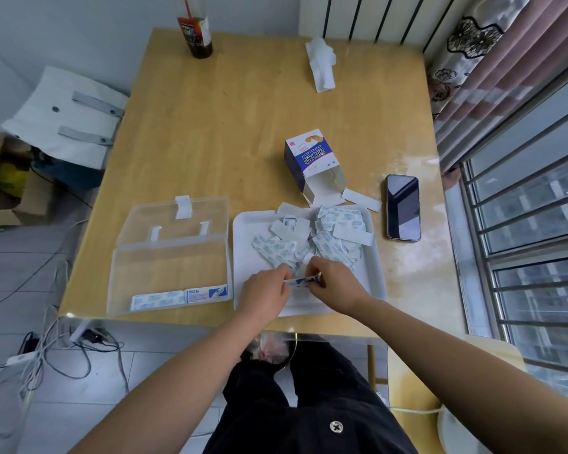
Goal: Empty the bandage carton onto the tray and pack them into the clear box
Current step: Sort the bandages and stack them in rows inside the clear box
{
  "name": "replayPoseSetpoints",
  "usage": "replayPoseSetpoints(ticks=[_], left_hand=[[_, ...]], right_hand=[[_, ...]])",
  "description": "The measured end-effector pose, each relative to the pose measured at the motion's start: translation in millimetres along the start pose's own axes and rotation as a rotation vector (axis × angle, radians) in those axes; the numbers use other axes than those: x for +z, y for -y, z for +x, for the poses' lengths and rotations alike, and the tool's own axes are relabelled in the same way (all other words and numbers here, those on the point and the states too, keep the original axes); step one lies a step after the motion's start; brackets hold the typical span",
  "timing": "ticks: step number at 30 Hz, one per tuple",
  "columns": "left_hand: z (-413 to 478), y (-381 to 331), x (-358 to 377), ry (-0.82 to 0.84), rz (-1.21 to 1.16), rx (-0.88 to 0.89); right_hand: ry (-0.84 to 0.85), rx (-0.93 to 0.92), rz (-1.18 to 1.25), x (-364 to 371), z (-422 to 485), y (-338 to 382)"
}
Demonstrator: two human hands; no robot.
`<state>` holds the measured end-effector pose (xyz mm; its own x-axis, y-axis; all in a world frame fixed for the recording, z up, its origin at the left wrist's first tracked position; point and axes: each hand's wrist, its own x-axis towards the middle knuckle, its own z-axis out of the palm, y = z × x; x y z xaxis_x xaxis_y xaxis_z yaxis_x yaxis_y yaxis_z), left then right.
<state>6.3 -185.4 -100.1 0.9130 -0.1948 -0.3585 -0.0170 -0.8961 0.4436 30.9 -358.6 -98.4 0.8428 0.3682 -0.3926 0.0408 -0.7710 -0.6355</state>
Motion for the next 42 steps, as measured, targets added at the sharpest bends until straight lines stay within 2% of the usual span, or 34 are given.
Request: replayPoseSetpoints(ticks=[4, 8, 11, 14, 21, 27, 31, 36, 42], left_hand=[[1.3, -3.7, -20.3, 0.036, 0.060, 0.066], [-0.9, -1.5, -38.6, 0.087, -0.097, 0.026], [-4.2, 2.8, -47.7, 0.150, -0.160, -0.011], [-8.3, 3.6, -52.1, 0.204, -0.211, -0.039], [-12.7, 4.8, -54.0, 0.208, -0.262, -0.071], [-13.1, 6.3, -53.7, 0.223, -0.304, -0.081], [-11.4, 2.1, -58.4, 0.247, -0.525, -0.187], [-10.4, -2.5, -64.2, 0.331, -0.653, -0.220], [-4.7, -4.1, -58.3, 0.356, -0.825, -0.296]], right_hand=[[0.049, 0.033, 0.097, -17.3, -0.8, 12.8], [0.167, 0.200, 0.438, -32.8, 2.3, 33.8], [0.245, 0.235, 0.488, -34.9, 5.9, 38.5], [0.171, 0.233, 0.535, -31.0, 7.3, 42.0], [0.073, 0.254, 0.563, -26.0, 5.4, 51.0], [0.051, 0.279, 0.587, -23.6, 6.3, 49.8], [0.011, 0.167, 0.495, -21.9, 3.7, 40.3], [-0.231, 0.021, 0.435, -22.8, 6.5, 35.5], [-0.329, -0.084, 0.356, -30.1, 7.2, 39.0]])
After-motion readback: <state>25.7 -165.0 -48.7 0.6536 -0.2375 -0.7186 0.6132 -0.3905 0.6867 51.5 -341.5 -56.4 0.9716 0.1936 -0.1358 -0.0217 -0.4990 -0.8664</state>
